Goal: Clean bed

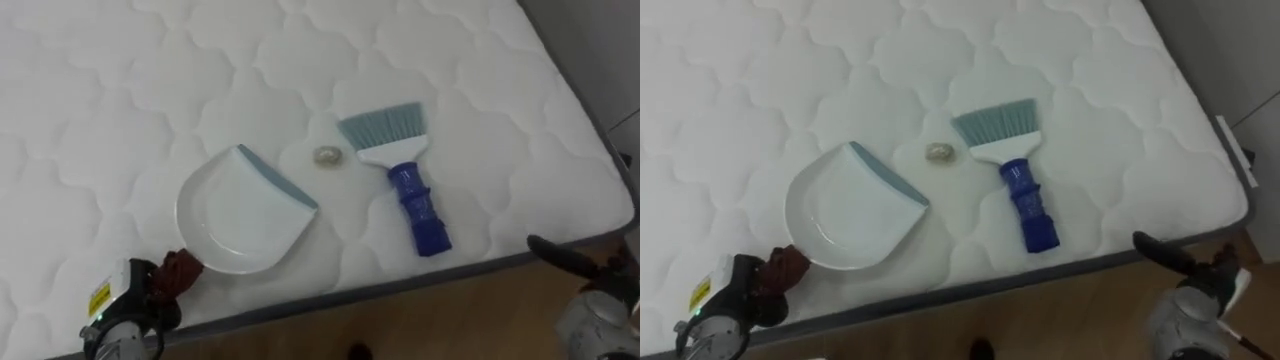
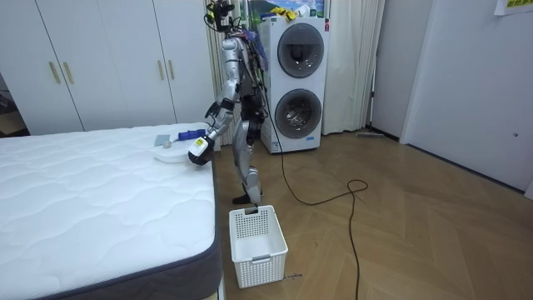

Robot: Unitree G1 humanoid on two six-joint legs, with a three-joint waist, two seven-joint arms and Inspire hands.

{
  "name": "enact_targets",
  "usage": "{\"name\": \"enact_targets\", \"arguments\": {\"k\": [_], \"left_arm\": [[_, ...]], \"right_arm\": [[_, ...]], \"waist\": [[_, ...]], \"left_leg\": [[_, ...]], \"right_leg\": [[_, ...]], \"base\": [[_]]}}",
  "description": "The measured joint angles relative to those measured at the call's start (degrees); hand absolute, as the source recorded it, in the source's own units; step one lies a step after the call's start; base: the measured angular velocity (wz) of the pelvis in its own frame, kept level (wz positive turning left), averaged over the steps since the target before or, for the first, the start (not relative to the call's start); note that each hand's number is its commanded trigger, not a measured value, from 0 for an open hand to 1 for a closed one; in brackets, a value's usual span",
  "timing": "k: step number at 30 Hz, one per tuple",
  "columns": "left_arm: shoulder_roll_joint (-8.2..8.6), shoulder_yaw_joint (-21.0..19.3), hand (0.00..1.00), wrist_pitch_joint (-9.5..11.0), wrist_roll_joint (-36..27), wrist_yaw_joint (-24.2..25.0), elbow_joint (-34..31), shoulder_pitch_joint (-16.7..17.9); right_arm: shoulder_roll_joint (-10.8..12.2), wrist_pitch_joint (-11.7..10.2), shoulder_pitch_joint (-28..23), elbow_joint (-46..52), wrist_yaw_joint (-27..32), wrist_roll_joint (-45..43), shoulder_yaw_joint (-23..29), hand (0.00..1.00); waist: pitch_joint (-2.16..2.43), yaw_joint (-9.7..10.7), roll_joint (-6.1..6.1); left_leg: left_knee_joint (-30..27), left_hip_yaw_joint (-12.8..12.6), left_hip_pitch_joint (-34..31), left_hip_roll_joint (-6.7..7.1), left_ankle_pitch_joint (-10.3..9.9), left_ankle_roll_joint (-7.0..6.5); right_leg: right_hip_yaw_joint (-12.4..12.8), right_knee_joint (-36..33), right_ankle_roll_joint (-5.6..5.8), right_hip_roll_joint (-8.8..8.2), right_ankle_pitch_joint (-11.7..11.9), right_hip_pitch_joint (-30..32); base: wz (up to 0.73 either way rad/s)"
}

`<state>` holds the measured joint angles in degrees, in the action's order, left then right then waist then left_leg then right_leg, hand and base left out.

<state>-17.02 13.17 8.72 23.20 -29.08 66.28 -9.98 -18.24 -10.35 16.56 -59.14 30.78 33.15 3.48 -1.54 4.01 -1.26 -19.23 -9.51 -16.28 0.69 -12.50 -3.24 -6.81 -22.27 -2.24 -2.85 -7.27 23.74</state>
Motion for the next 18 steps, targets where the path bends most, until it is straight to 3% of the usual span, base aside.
{"name": "enact_targets", "arguments": {"k": [3, 9, 13, 16, 18], "left_arm": [[-0.09, 0.0, 1.0, -0.1, 0.0, 1.1, 0.1, -1.7], [-0.09, 0.9, 1.0, -0.1, -0.1, 2.3, 0.1, -2.7], [-0.08, 1.6, 1.0, 0.0, -0.2, 3.4, 0.2, -3.6], [-0.08, 1.8, 1.0, 0.0, -0.2, 4.0, 0.2, -4.1], [-0.09, 1.8, 1.0, 0.1, -0.6, 4.7, 0.1, -4.4]], "right_arm": [[0.0, -1.2, 0.2, 4.2, 2.6, -6.1, 0.0, 0.0], [0.0, -3.8, 1.5, 8.9, 4.8, -14.4, -4.7, 0.0], [0.0, -4.1, 2.1, 9.7, 4.8, -19.7, -7.0, 0.0], [0.0, -4.5, 2.1, 10.5, 4.8, -22.3, -9.0, 0.0], [0.0, -5.1, 2.4, 10.5, 4.7, -22.3, -10.5, 0.0]], "waist": [[0.01, -1.1, 0.2], [0.0, -1.7, 0.24], [-0.09, -2.3, 0.11], [-0.25, -2.8, -0.05], [-0.81, -3.1, -0.05]], "left_leg": [[-0.3, -0.1, -1.8, -0.46, 0.2, -0.13], [-0.7, 0.1, -2.9, -0.58, 0.6, -0.05], [-0.9, 0.3, -3.0, -0.35, 0.7, -0.08], [-1.1, 0.3, -3.2, -0.31, 0.7, -0.09], [-1.4, 0.3, -3.2, -0.31, 0.7, -0.11]], "right_leg": [[-0.4, 0.5, -0.46, 0.33, 1.4, 1.4], [-0.9, 0.2, -0.67, 0.1, 1.2, 2.2], [-1.2, -0.5, -0.54, -0.34, 0.8, 2.4], [-1.4, -0.5, -0.48, -0.48, 0.7, 2.3], [-1.5, -0.5, -0.47, -0.52, 0.7, 2.2]], "base": [[0.0], [0.04], [0.08], [0.05], [0.0]]}}
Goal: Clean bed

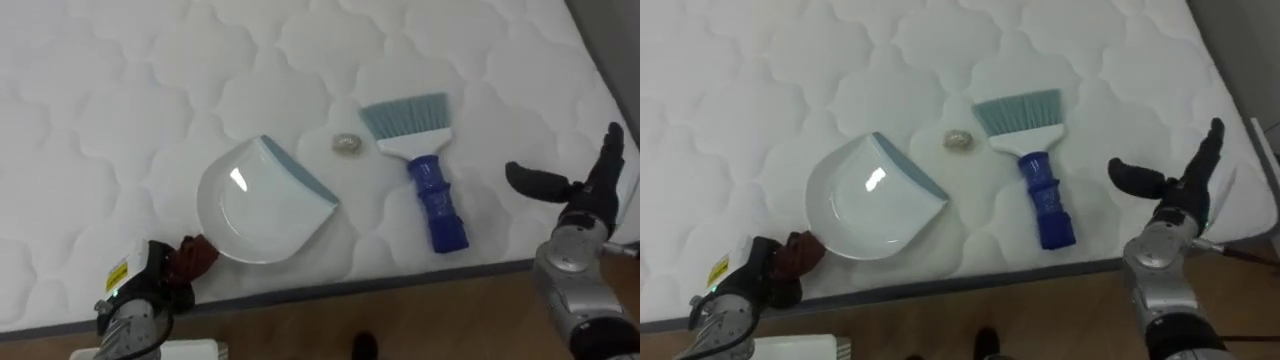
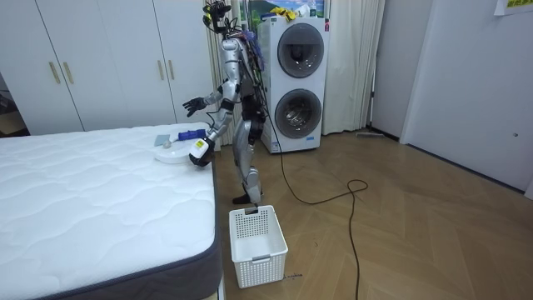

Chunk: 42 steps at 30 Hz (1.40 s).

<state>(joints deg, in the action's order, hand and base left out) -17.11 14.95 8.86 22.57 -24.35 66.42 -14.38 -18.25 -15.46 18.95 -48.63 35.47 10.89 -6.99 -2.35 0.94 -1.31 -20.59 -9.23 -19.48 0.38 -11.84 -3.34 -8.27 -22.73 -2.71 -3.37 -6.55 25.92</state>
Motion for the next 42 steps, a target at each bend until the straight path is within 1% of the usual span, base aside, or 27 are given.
{"name": "enact_targets", "arguments": {"k": [1, 2, 3, 5, 8, 11, 15, 18, 24, 32, 42], "left_arm": [[-0.01, 0.0, 1.0, 0.1, -0.1, 0.1, 0.0, -0.1], [-0.02, 0.0, 1.0, 0.4, -0.6, 0.3, 0.0, -0.3], [-0.02, 0.0, 1.0, 0.8, -0.6, 0.3, 0.0, -0.6], [-0.02, 0.0, 1.0, 1.2, -0.6, 0.4, 0.0, -0.8], [-0.03, 0.2, 1.0, 1.6, -0.6, 1.0, 0.0, -1.4], [-0.04, 1.1, 1.0, 1.6, -0.5, 1.3, 0.0, -1.8], [-0.34, 1.8, 1.0, 1.4, -0.5, 1.4, 0.0, -2.2], [-0.37, 2.2, 1.0, 1.0, -0.5, 1.7, 0.0, -2.9], [-0.38, 2.3, 1.0, 0.9, -0.5, 2.5, 0.0, -3.3], [-0.38, 2.3, 1.0, 0.9, -0.5, 2.4, 0.2, -3.6], [-0.38, 2.2, 1.0, 0.3, -0.5, 2.6, 0.4, -4.1]], "right_arm": [[0.0, -0.2, 0.1, 0.0, 0.0, 0.0, -0.4, 0.0], [0.0, -0.5, 0.2, 0.0, -0.4, 0.0, -0.8, 0.0], [0.0, -0.6, 0.1, -0.1, -1.3, 0.0, -0.9, 0.0], [0.0, -0.7, 0.2, -0.1, -2.0, 0.0, -0.9, 0.0], [0.0, -1.2, 0.2, -0.2, -2.2, 0.0, -1.0, 0.0], [0.0, -1.2, 0.2, -0.3, -2.3, 0.1, -1.8, 0.0], [0.0, -1.2, 0.3, -0.3, -3.6, 0.3, -5.4, 0.0], [0.1, -1.2, 0.3, -0.3, -5.7, 0.2, -7.5, 0.0], [0.2, -1.2, 0.3, -0.3, -7.4, 0.2, -7.5, 0.0], [0.9, -1.2, 1.2, 0.0, -9.0, 0.2, -7.6, 0.0], [1.2, -1.2, 1.8, -0.1, -12.5, 0.1, -8.4, 0.0]], "waist": [[-0.24, 0.0, 0.04], [-0.59, 0.0, 0.13], [-0.72, 0.0, 0.26], [-0.8, -0.3, 0.39], [-0.82, -0.9, 0.49], [-0.82, -1.3, 0.58], [-0.8, -1.5, 0.62], [-0.8, -1.6, 0.88], [-0.73, -2.1, 2.07], [-0.72, -2.9, 2.1], [-0.75, -2.7, 2.14]], "left_leg": [[-0.1, 0.0, -0.1, -0.01, 0.0, -0.01], [-0.2, 0.0, -0.4, -0.02, 0.0, -0.01], [-0.4, 0.0, -1.0, -0.07, 0.0, -0.01], [-0.6, 0.0, -1.4, -0.13, 0.0, -0.02], [-0.7, 0.1, -2.0, -0.23, 0.0, -0.03], [-0.7, 0.2, -2.1, -0.27, 0.0, -0.02], [-0.7, 0.4, -2.1, -0.27, 0.0, -0.02], [-0.6, 0.5, -2.3, -0.29, 0.0, -0.04], [-0.7, 0.5, -2.4, -0.36, 0.0, -0.03], [-1.2, 0.1, -3.1, -0.43, 0.0, -0.02], [-1.9, 0.1, -3.6, -0.54, 0.0, -0.02]], "right_leg": [[-0.1, 0.0, 0.0, -0.02, 0.0, 0.0], [-0.3, 0.1, 0.01, -0.1, 0.0, 0.1], [-0.7, 0.1, 0.01, -0.19, 0.0, 0.4], [-0.8, 0.1, 0.01, -0.22, 0.0, 0.8], [-1.2, 0.1, -0.01, -0.23, 0.0, 1.3], [-1.3, 0.1, -0.06, -0.23, 0.0, 1.2], [-1.6, 0.1, -0.06, -0.29, 0.0, 1.2], [-2.1, 0.1, -0.06, -0.42, 0.0, 1.2], [-2.8, -0.1, -0.19, -0.58, -0.1, 1.3], [-2.9, -1.2, -0.44, -0.77, -0.3, 2.3], [-3.3, -1.0, -0.58, -0.85, -0.3, 2.3]], "base": [[0.05], [0.11], [0.12], [0.07], [0.04], [0.01], [0.03], [0.07], [0.03], [-0.01], [0.01]]}}
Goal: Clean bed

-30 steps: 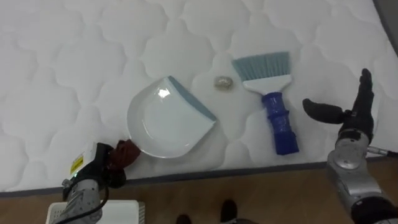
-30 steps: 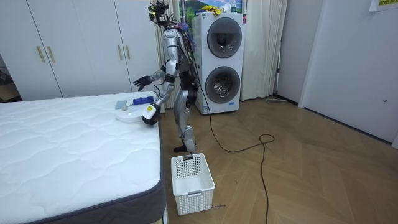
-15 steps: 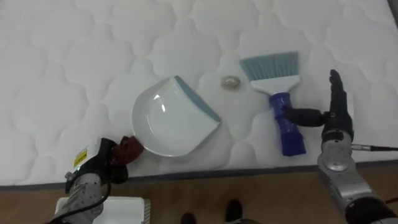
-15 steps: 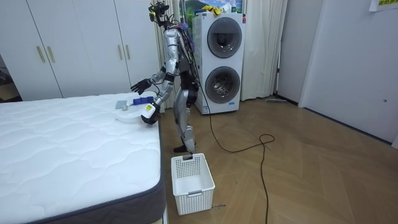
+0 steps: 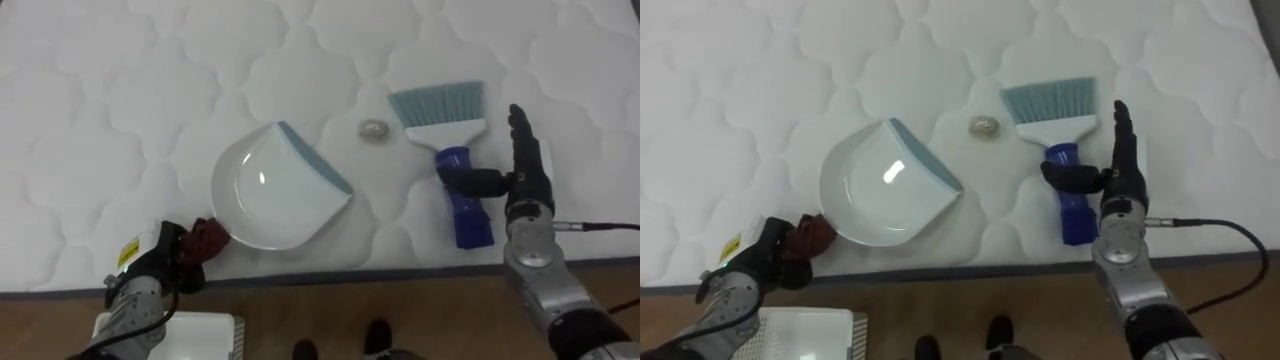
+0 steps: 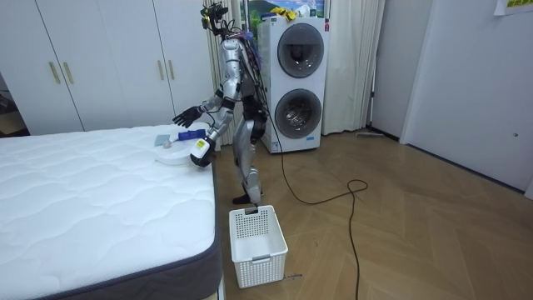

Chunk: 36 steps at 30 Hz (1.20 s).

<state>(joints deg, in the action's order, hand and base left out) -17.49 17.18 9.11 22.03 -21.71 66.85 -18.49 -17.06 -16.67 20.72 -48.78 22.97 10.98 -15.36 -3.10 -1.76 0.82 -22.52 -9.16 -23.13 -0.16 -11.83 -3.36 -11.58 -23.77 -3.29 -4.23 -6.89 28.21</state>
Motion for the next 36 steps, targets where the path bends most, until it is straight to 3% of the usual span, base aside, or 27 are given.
{"name": "enact_targets", "arguments": {"k": [16, 25, 36], "left_arm": [[-0.01, 1.2, 1.0, 0.0, -1.3, 0.3, -0.1, 0.0], [-0.23, 1.7, 1.0, -0.4, -2.3, 2.2, -0.1, -0.8], [-0.28, 1.7, 1.0, -0.7, -2.3, 2.1, -0.3, -1.3]], "right_arm": [[0.0, 0.6, -0.1, -10.6, -3.2, 0.2, -4.9, 0.0], [-0.8, 1.8, 1.0, -16.5, -5.6, -0.1, -5.9, 0.0], [-1.6, 2.2, 2.4, -18.6, -7.6, -2.5, -5.9, 0.0]], "waist": [[-0.08, -0.3, 0.02], [-0.37, -0.3, 0.06], [-0.97, -0.3, 1.07]], "left_leg": [[0.1, -0.1, 0.0, -0.06, 0.0, 0.0], [-0.1, 0.5, -0.3, 0.03, 0.0, 0.0], [-0.8, 0.5, -0.8, -0.04, -0.1, -0.06]], "right_leg": [[-0.2, 0.1, 0.03, -0.06, -0.1, -0.2], [-0.8, 0.1, 0.04, -0.21, -0.3, -0.2], [-1.6, -0.2, 0.03, -0.46, -0.3, -0.3]], "base": [[0.01], [0.04], [0.02]]}}
